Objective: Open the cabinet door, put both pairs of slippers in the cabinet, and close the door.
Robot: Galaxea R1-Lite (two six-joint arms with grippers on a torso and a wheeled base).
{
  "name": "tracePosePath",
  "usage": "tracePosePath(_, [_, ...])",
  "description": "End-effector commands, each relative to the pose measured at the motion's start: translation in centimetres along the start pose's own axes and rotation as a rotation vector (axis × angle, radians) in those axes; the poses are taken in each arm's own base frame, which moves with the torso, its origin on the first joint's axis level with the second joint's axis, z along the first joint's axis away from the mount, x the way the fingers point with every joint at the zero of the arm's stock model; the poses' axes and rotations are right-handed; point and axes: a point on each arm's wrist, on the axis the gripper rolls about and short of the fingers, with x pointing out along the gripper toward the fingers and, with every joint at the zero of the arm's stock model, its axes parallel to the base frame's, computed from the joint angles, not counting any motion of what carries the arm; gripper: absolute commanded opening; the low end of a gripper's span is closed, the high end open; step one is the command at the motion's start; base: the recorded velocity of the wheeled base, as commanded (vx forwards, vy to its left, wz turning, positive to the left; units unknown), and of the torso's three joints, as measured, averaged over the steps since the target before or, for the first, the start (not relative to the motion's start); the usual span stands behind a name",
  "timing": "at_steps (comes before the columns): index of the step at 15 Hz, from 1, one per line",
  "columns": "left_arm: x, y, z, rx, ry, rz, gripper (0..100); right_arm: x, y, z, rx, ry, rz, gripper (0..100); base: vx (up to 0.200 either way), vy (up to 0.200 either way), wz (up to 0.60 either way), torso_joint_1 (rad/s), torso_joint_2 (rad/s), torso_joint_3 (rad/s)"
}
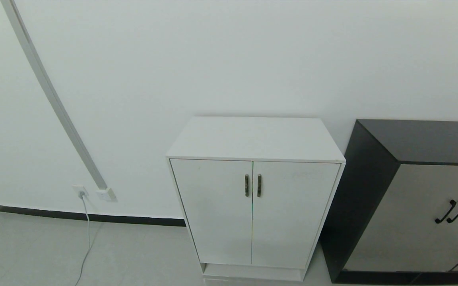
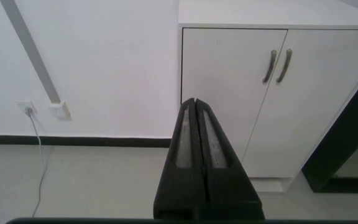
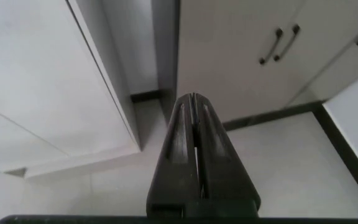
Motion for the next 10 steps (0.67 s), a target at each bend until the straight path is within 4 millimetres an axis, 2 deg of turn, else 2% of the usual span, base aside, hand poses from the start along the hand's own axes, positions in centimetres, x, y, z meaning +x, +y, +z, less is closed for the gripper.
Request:
tracePosePath(1, [0.0,0.0,0.0,0.001,0.0,0.001,0,-3.5,-2.2,-1.0,0.025,-0.048,-0.006,0,0.0,0.0,0.0,0.0,0.0,0.0])
tracePosePath(5, [0.0,0.0,0.0,0.001,0.0,0.0,0,-8.0,-4.8,-4.3,0.022,-0.044,0.058,0,0.0,0.0,0.0,0.002,0.0,0.013])
tracePosePath(7, [0.0,0.0,0.0,0.001,0.0,0.0,0,-9.5,-5.6,-5.4,0.028,-0.056,0.126,0,0.0,0.0,0.0,0.0,0.0,0.0])
tracePosePath(10, [0.0,0.0,0.0,0.001,0.0,0.0,0,-10.2,-6.0,-6.8,-0.021,-0.094,0.185,0,0.0,0.0,0.0,0.0,0.0,0.0])
